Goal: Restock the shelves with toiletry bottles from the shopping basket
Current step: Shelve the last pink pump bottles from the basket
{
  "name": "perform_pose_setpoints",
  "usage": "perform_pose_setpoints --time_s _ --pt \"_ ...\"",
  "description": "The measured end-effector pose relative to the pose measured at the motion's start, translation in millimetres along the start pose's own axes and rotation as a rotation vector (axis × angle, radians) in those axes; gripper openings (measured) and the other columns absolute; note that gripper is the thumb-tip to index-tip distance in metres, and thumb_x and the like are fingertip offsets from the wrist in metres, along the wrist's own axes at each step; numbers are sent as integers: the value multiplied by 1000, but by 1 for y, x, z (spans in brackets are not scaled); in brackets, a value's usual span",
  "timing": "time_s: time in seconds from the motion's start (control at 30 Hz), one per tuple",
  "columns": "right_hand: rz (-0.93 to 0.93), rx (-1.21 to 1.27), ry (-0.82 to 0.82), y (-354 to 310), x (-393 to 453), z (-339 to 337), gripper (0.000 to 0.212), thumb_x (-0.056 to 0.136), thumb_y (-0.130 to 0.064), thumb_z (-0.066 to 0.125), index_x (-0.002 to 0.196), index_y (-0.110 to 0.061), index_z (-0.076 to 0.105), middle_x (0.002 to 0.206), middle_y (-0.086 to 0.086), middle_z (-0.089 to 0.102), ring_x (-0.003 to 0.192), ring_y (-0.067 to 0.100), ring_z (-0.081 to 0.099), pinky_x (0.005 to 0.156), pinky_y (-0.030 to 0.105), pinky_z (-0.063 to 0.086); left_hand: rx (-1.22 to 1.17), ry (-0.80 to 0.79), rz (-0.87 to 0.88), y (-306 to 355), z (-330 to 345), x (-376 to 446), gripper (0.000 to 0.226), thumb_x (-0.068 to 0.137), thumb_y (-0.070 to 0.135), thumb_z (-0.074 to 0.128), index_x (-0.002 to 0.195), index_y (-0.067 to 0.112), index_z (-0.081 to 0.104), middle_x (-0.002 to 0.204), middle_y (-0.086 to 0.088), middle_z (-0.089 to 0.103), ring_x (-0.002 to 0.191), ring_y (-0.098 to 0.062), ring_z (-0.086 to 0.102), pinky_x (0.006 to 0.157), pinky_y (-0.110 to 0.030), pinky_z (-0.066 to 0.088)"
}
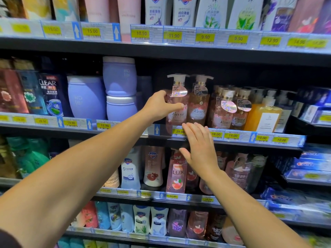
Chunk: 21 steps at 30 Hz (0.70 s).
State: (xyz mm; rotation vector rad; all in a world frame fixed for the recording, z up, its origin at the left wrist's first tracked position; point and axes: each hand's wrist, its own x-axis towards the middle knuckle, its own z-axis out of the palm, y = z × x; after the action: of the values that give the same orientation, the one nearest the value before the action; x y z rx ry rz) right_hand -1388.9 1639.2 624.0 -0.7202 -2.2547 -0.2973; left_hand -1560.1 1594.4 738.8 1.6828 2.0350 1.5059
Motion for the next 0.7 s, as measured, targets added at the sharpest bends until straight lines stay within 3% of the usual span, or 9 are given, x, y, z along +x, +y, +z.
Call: perform_pose_setpoints --time_s 0.33,0.43,0.57,0.7 --pt "4 5 -76 0 1 -10 76 90 -34 64 154 -20 24 157 -3 26 147 19 13 119 34 -7 62 -18 -29 5 -4 -5 63 78 42 78 130 17 54 121 2 64 105 -12 61 75 -20 44" --pt "38 74 -63 -7 -3 -15 74 90 -34 63 153 -20 26 159 -3 23 149 19 9 121 37 1 67 75 -12 5 -13 -27 74 77 42 78 140 18 48 132 3 60 109 -10 59 87 -25 46" --pt "56 230 -32 -37 -25 -12 70 85 -32 67 147 -15 39 155 3 31 146 24 19 120 42 16 73 165 66 -10 -27 -85 60 78 36 72 135 23 56 130 7 62 109 -7 60 95 -29 49" --pt "53 302 -181 -68 -60 12 72 86 -37 67 149 -18 36 156 1 29 147 23 18 120 42 16 219 150 56 -48 -36 -155 55 82 29 73 133 18 58 129 2 64 116 -11 58 98 -17 39"
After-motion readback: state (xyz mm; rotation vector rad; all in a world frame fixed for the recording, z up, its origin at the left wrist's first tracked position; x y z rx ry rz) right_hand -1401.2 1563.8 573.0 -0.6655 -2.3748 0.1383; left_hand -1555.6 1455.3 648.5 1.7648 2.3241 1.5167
